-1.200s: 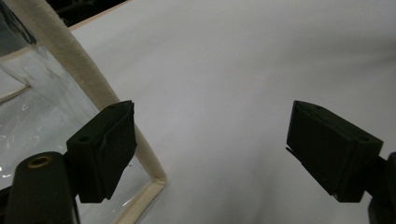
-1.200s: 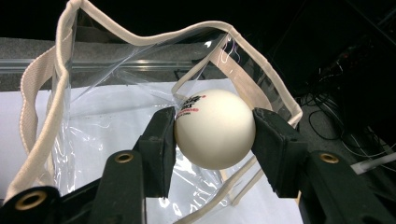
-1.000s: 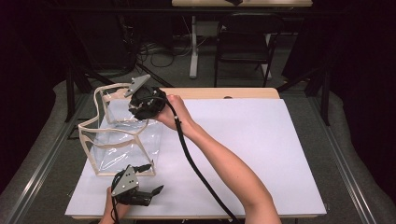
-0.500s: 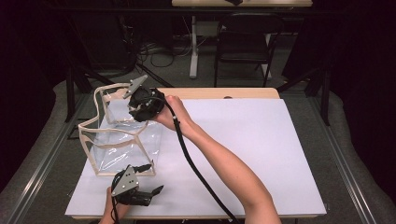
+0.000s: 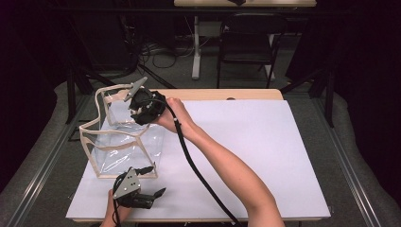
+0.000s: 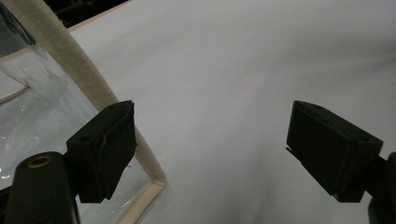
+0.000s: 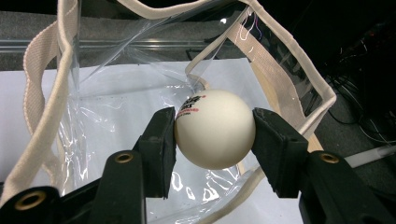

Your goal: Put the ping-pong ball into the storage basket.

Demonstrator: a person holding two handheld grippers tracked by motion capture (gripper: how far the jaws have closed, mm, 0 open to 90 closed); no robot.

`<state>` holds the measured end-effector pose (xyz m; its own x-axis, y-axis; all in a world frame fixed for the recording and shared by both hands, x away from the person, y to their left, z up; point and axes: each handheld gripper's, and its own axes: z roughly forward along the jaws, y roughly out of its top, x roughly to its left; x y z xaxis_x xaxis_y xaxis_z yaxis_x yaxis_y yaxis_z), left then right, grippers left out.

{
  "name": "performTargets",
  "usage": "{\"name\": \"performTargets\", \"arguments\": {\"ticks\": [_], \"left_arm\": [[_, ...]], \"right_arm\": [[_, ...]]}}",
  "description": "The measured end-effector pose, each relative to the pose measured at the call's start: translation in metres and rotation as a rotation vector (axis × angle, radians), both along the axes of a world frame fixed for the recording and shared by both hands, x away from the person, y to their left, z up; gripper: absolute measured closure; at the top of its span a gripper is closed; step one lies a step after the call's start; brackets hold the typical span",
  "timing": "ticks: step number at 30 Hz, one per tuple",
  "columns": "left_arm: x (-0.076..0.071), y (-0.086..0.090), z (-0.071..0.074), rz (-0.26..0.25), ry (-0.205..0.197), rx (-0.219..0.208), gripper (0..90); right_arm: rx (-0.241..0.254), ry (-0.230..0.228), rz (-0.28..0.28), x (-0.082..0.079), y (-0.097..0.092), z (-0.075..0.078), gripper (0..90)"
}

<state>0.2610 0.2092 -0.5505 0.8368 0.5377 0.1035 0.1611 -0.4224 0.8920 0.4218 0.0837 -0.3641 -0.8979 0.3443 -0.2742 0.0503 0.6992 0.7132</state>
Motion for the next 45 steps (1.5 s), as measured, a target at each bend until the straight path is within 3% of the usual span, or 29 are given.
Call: {"name": "performTargets", "arguments": {"ticks": [45], "left_arm": [[0.0001, 0.0004, 0.0001, 0.001, 0.0, 0.004, 16.2]], "right_arm": [[-0.053, 0.03, 0.007, 0.0004, 0.0055, -0.0096, 49.2]]}}
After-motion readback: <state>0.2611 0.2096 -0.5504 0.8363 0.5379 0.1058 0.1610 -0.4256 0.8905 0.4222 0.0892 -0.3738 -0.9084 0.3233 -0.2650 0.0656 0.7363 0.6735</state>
